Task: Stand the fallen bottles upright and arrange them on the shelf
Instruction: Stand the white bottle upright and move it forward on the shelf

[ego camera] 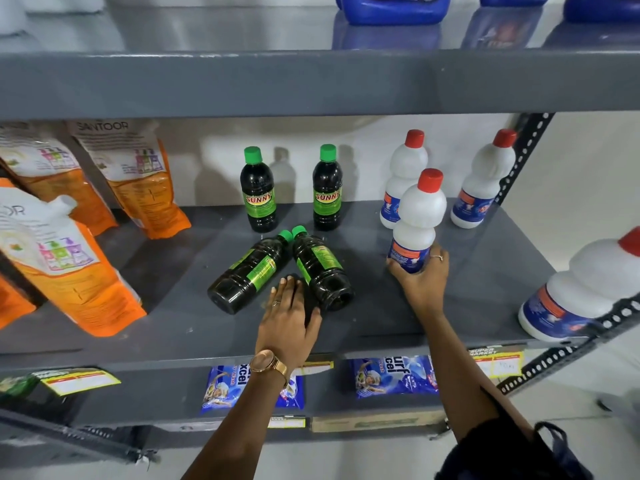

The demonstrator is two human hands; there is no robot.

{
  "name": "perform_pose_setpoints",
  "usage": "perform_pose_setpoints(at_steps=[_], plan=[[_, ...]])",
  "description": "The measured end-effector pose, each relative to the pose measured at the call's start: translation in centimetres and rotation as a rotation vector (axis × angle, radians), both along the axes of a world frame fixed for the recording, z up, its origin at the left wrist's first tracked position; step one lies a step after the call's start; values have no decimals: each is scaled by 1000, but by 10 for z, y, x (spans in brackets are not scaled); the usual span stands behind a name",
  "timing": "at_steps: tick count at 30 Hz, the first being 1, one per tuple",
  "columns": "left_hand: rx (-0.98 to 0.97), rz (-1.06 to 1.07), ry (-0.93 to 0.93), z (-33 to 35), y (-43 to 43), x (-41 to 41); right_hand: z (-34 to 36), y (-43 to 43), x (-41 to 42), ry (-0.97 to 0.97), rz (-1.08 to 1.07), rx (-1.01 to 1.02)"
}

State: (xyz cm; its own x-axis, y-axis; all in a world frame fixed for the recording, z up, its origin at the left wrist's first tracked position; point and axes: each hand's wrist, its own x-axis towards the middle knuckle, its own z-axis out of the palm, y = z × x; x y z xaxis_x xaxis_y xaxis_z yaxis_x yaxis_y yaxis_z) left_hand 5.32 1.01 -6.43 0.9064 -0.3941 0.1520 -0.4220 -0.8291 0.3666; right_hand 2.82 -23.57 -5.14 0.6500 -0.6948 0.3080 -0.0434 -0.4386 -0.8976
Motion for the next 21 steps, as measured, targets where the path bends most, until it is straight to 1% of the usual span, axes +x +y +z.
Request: perform_pose_setpoints(at_steps=[2,5,9,14,21], plan=[[4,4,15,0,0,0,-4,-3,-3,-4,37,54],[8,4,24,2,0,-1,-2,-2,-3,-17,-20,86],[9,3,27,2,0,-1,1,2,1,27,-95,50],[10,-1,20,1,0,-1,-3,-1,-3,38,-14,70],[-22,9,29,3,-1,-3,-2,-1,-3,16,-21,80]])
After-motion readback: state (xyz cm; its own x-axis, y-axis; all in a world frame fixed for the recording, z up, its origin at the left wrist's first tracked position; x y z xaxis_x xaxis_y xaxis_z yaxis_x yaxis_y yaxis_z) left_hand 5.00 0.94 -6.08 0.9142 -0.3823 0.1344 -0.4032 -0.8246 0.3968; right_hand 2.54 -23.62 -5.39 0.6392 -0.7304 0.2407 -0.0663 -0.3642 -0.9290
